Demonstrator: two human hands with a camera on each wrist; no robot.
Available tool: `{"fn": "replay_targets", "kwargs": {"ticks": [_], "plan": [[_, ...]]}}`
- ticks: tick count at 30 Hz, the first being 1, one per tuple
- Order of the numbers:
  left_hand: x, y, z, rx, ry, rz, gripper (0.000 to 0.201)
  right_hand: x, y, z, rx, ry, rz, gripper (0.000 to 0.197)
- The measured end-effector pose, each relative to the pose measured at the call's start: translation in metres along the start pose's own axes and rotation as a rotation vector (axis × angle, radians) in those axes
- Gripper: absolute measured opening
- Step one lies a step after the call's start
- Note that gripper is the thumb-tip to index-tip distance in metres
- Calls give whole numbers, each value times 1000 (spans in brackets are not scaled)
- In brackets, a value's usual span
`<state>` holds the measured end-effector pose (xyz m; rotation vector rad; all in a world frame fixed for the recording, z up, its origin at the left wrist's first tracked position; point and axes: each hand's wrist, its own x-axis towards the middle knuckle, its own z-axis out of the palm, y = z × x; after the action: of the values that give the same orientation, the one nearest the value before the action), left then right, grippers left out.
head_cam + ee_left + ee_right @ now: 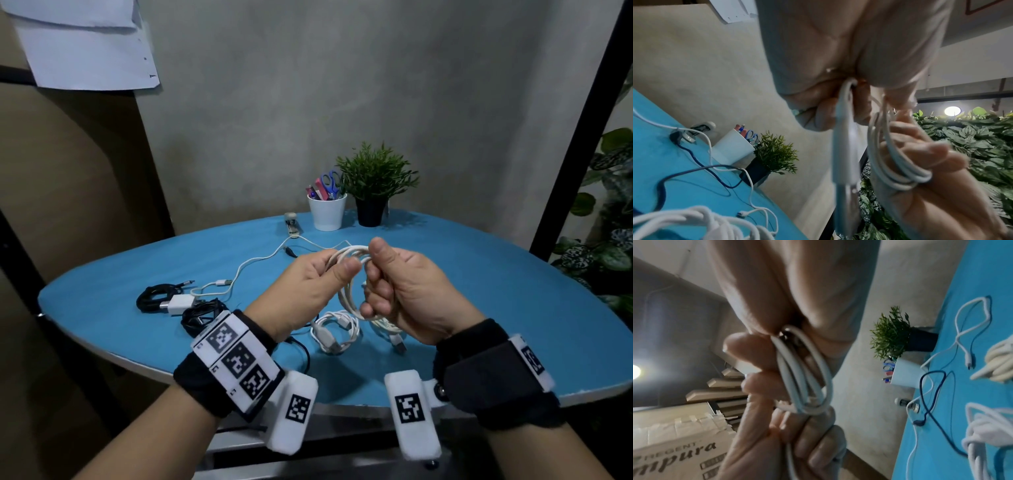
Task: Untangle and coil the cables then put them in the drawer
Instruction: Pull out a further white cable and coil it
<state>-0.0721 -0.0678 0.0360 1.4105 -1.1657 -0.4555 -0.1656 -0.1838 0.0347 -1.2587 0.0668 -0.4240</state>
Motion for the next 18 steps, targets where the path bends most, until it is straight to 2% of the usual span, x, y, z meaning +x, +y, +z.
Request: {"fn": "replay_targets", "kwargs": {"ticks": [4, 6, 9, 11, 14, 16, 18], "plan": [[-1, -7, 1, -33, 64, -18, 33, 0, 9, -6, -110, -6, -53, 22], [-3, -7, 2, -51, 97, -39, 29, -2, 11, -8, -205, 6, -73, 17], [-4, -13, 2, -40, 170, -35, 30, -3, 15, -8, -480, 63, -119, 18], [-4, -17, 3, -49, 227, -30, 32, -2, 18, -3, -546, 114, -148, 19], [-5, -15, 3, -91, 248, -67, 35, -1, 20, 4, -498, 167, -171, 20], [-6, -13, -1, -104, 233, -88, 37, -1, 16, 4, -371, 205, -158, 19], [-10, -16, -8, -17, 208, -67, 34, -1, 10, 1, -263, 241, -149, 18]]}}
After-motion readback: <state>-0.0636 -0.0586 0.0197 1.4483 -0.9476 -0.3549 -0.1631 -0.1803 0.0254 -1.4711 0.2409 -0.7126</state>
